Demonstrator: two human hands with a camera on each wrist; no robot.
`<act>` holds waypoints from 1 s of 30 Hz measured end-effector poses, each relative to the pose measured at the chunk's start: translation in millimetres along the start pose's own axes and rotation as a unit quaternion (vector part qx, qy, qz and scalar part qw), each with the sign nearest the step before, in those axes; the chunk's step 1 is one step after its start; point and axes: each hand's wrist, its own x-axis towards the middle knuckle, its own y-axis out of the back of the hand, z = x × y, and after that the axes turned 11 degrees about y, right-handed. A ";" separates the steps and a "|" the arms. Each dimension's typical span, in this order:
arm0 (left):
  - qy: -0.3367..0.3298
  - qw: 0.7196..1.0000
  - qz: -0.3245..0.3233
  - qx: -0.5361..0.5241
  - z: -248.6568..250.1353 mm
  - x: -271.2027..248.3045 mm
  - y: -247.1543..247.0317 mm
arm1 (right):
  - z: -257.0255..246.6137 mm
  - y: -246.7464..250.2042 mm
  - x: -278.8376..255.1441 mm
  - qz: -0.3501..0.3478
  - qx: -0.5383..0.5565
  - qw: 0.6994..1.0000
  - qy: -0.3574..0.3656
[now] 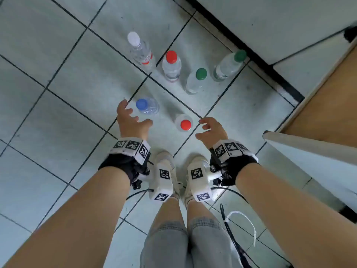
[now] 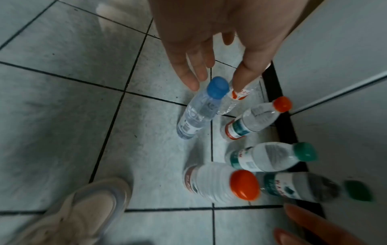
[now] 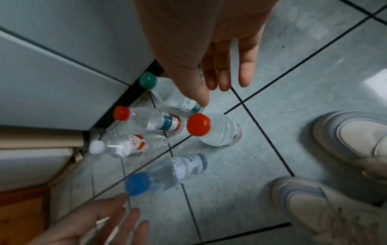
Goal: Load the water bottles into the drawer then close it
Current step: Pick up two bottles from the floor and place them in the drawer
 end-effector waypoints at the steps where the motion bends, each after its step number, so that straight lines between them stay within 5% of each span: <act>1: -0.011 1.000 0.004 0.023 -1.0 10.0 -2.0 | 3.5 -4.2 8.5 -0.014 -0.032 0.999 0.007; 7: -0.054 0.986 -0.033 0.154 -19.7 81.2 -16.6 | 14.9 -24.1 66.6 -0.121 -0.174 0.971 0.110; 10: -0.102 0.983 0.007 0.151 -23.2 98.4 -26.1 | 18.6 -33.2 84.2 -0.168 -0.170 0.961 0.140; 17: -0.135 0.982 0.006 0.135 -18.7 101.5 -44.6 | 17.8 -36.1 83.2 -0.152 -0.156 0.960 0.175; 24: -0.170 0.966 -0.036 0.193 -4.0 2.1 -30.1 | -10.8 16.3 -3.2 -0.070 -0.068 0.987 0.126; 30: -0.207 0.940 -0.119 0.243 76.5 -138.3 1.8 | -87.7 87.6 -131.4 -0.045 -0.034 0.987 0.153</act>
